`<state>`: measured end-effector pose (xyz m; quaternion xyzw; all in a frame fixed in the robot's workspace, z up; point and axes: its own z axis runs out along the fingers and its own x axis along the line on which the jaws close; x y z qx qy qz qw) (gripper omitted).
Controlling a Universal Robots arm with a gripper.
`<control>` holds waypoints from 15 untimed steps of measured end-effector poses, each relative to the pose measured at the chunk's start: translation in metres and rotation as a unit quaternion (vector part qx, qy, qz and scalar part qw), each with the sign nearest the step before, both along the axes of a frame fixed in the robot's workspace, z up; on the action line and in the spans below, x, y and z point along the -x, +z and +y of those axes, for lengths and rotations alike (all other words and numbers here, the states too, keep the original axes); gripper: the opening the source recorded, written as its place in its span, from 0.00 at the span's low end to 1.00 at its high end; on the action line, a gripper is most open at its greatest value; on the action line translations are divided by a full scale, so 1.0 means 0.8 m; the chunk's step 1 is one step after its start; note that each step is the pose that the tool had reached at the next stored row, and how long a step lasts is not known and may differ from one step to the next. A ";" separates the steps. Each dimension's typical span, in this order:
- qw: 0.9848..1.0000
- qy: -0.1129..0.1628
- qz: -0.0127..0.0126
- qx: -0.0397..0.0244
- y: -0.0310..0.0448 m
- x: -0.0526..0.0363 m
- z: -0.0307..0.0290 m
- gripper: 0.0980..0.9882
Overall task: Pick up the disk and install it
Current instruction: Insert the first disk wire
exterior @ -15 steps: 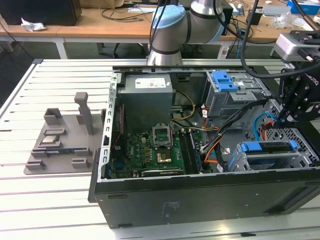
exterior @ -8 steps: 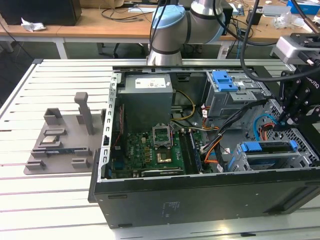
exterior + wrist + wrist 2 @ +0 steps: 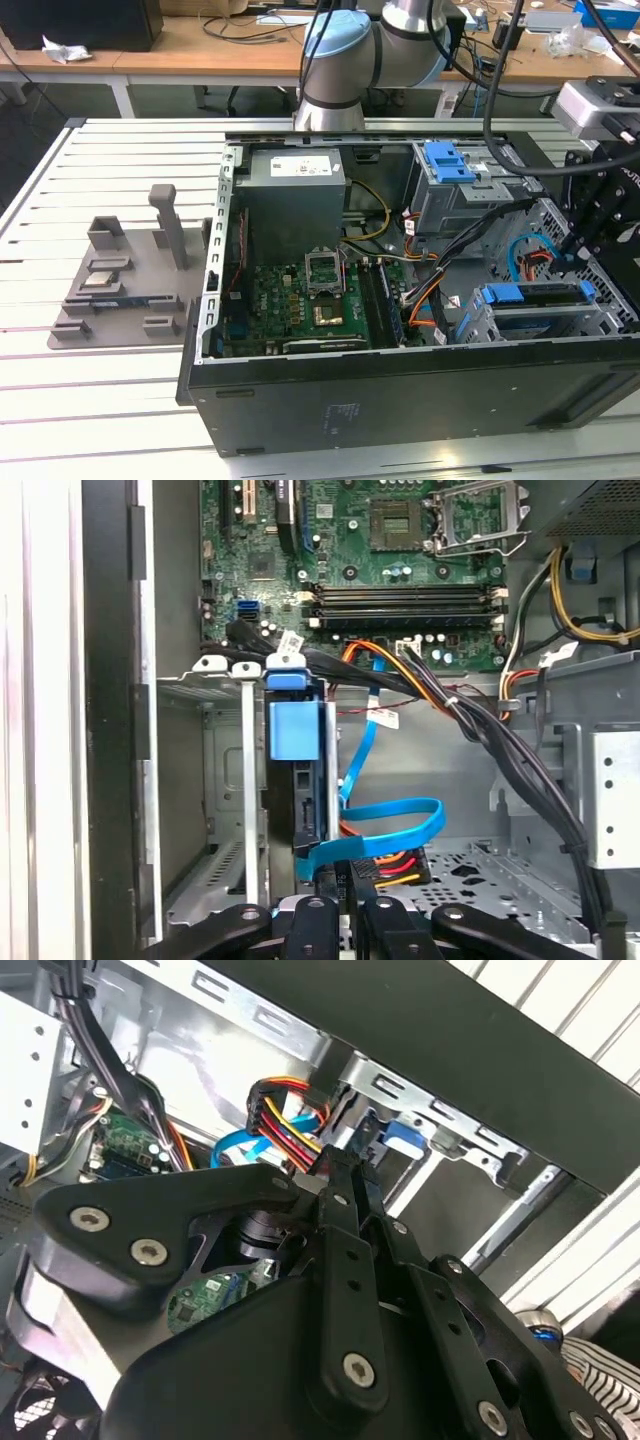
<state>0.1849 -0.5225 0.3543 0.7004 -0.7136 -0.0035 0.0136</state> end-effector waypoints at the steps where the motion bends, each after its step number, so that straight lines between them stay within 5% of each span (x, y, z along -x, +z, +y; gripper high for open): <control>1: 1.000 0.000 0.000 0.000 -0.0002 0.000 -0.0025 0.08; 4: 1.000 0.000 0.000 0.000 -0.0002 0.000 -0.0091 0.08; 15: 1.000 0.000 0.000 0.000 -0.0100 0.002 -0.0096 0.08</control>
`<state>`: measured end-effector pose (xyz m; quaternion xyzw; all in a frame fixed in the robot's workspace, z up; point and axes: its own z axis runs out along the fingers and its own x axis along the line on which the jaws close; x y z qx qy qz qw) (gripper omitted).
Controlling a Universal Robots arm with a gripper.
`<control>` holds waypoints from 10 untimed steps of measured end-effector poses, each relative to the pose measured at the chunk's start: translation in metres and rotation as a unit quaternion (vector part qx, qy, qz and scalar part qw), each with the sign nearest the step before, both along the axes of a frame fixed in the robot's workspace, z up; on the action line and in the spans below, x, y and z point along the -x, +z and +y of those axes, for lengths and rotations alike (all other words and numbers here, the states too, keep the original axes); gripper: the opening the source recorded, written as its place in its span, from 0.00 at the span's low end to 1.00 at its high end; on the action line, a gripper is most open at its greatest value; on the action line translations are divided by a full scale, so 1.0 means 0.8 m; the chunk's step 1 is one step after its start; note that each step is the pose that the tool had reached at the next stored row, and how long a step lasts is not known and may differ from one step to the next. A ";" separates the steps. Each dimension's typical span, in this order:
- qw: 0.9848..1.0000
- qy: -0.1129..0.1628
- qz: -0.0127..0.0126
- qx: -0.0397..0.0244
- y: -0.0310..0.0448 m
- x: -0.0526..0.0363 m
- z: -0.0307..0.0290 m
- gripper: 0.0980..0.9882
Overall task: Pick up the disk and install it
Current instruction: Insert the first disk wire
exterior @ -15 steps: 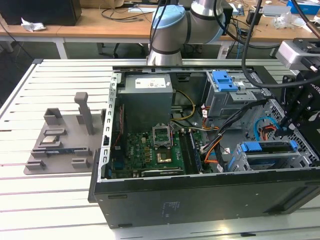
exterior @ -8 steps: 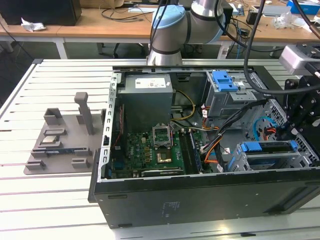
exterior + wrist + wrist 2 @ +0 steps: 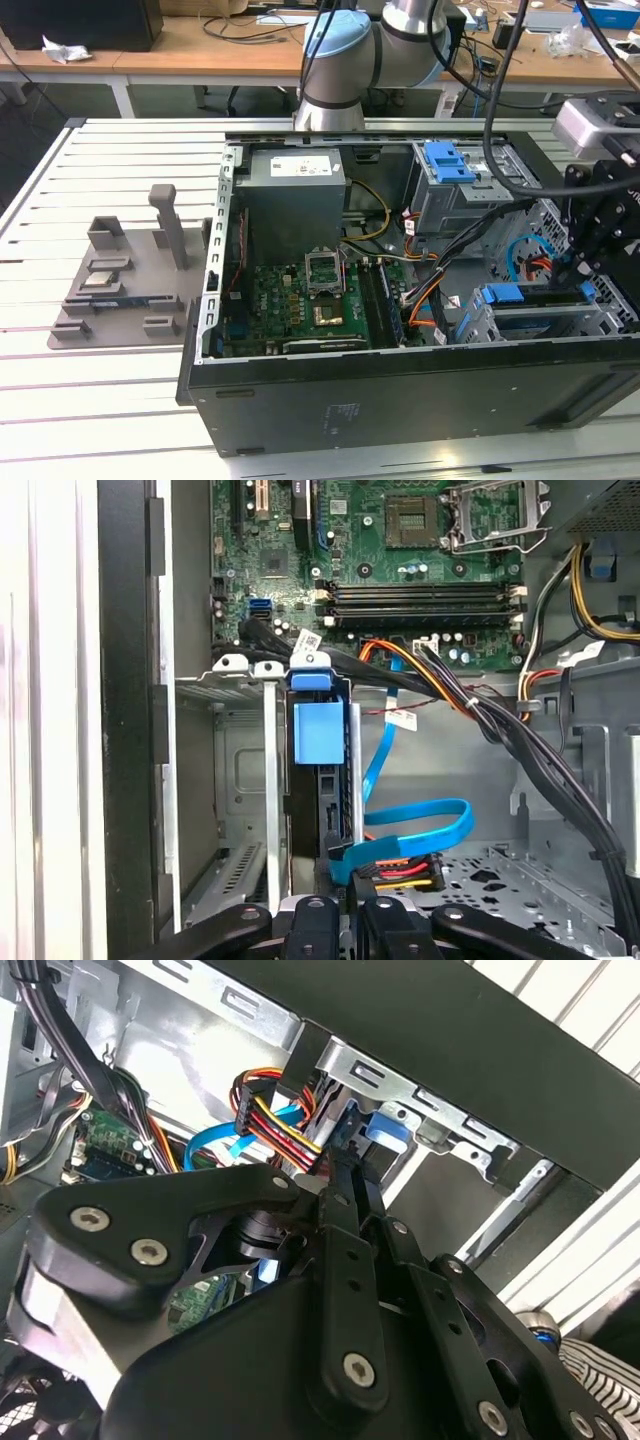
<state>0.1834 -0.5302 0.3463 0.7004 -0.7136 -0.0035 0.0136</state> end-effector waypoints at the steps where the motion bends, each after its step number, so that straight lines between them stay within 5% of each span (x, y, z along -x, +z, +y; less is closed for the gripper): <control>1: 1.000 0.000 0.000 0.000 -0.0011 0.001 0.0000 0.08; 10: 1.000 -0.002 0.000 0.000 -0.0039 0.001 -0.0001 0.08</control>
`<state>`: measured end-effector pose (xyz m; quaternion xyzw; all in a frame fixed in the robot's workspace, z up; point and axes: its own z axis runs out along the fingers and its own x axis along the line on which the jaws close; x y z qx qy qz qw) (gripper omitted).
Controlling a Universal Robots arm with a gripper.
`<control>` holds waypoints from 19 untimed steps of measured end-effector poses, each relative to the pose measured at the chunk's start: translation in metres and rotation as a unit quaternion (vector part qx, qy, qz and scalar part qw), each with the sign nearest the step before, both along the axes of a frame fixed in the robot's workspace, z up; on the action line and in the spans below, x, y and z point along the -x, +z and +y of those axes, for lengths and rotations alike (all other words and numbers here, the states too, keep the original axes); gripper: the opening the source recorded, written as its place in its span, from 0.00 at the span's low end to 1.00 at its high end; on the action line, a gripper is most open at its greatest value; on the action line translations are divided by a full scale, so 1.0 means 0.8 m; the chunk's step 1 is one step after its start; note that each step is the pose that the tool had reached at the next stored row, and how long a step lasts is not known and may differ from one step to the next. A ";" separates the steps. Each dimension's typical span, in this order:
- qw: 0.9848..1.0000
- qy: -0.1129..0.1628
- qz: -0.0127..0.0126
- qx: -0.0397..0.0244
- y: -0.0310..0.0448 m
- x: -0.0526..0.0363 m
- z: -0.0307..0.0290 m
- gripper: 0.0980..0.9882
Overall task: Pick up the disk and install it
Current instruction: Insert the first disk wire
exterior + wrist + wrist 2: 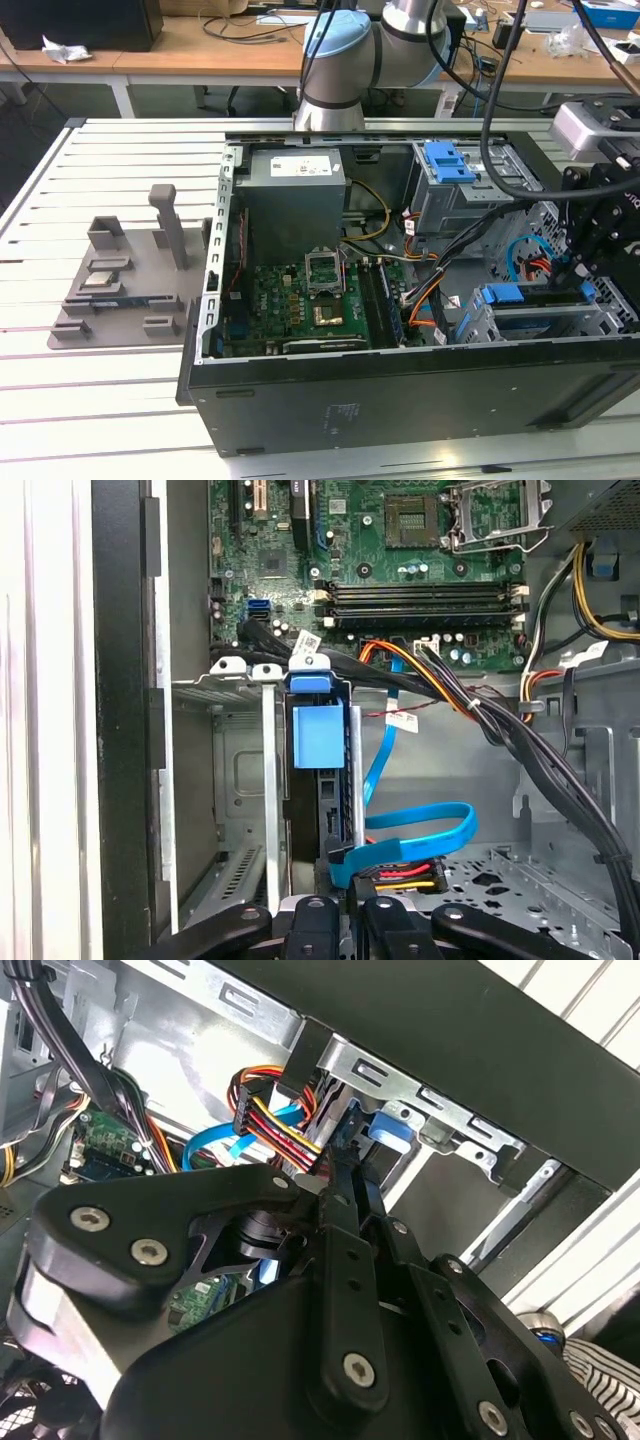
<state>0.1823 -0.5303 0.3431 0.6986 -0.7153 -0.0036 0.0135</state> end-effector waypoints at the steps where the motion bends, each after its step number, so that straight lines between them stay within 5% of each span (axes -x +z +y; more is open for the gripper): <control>1: 1.000 0.000 0.000 0.000 -0.0005 0.000 0.0000 0.08; 15: 1.000 0.000 0.000 0.000 -0.0076 -0.001 0.0000 0.08; 19: 1.000 0.000 0.000 0.001 -0.0040 -0.001 0.0000 0.16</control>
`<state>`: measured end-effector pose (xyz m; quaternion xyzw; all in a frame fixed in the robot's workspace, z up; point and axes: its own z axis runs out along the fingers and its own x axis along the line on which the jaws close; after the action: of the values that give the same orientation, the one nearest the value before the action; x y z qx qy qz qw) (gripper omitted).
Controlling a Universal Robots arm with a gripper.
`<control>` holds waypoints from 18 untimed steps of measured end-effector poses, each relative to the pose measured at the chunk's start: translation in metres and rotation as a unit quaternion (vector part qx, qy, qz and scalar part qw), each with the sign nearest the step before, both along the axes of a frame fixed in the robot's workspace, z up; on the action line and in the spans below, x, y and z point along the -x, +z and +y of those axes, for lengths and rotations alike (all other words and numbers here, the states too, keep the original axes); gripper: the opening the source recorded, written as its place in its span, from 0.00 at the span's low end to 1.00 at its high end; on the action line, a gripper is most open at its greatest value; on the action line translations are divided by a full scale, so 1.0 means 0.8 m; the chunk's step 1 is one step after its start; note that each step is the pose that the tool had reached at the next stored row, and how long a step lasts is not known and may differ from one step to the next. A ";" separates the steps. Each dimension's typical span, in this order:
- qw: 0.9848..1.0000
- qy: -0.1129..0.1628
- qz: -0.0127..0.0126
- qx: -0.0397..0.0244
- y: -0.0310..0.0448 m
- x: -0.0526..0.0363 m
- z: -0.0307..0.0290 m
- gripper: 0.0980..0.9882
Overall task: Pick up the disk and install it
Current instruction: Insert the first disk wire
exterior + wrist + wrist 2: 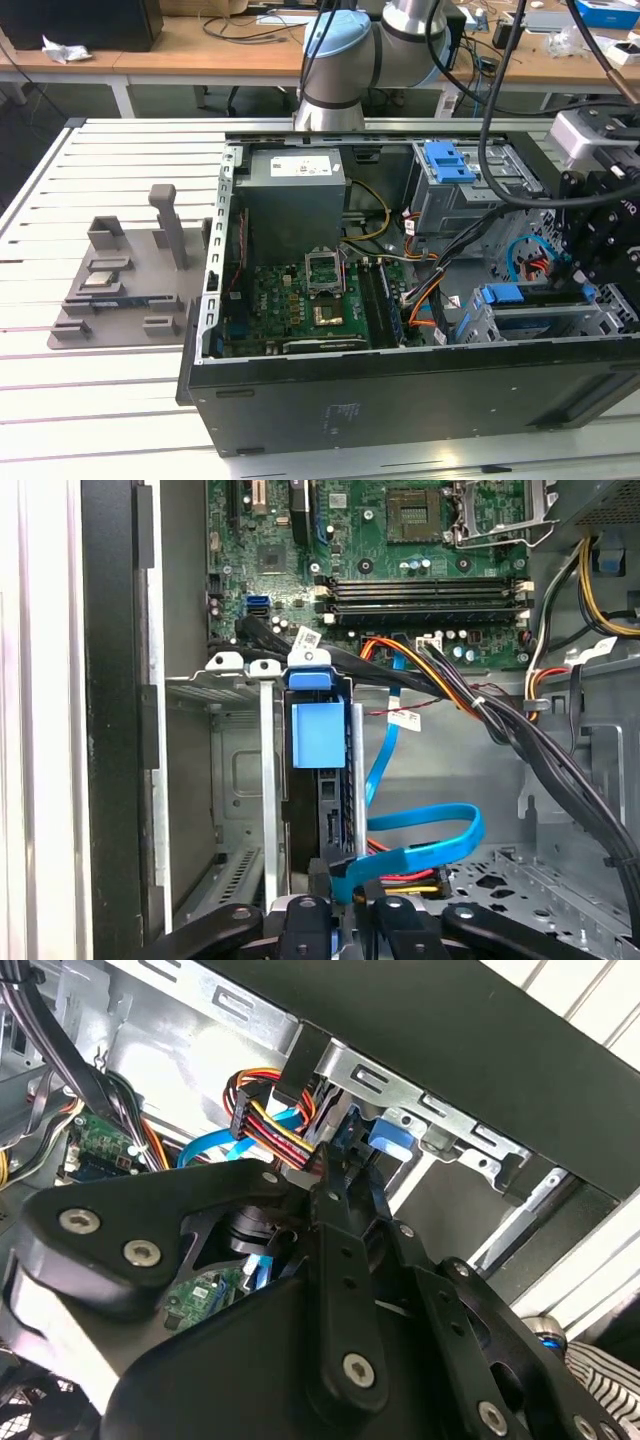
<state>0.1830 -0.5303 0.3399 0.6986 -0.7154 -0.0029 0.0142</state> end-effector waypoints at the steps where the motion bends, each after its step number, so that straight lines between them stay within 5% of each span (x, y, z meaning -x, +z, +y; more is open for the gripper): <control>1: 1.000 0.000 0.000 0.000 0.0045 0.000 0.0000 0.16; 5: 1.000 0.000 0.000 0.001 0.0261 0.000 0.0024 0.16; 7: 1.000 0.000 0.000 0.003 0.0402 0.000 0.0047 0.01; 9: 1.000 0.000 0.000 0.005 0.0483 0.000 0.0059 0.01; 18: 1.000 0.000 0.000 0.006 0.0546 0.000 0.0064 0.01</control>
<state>0.1830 -0.5252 0.3836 0.6985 -0.7154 0.0012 0.0182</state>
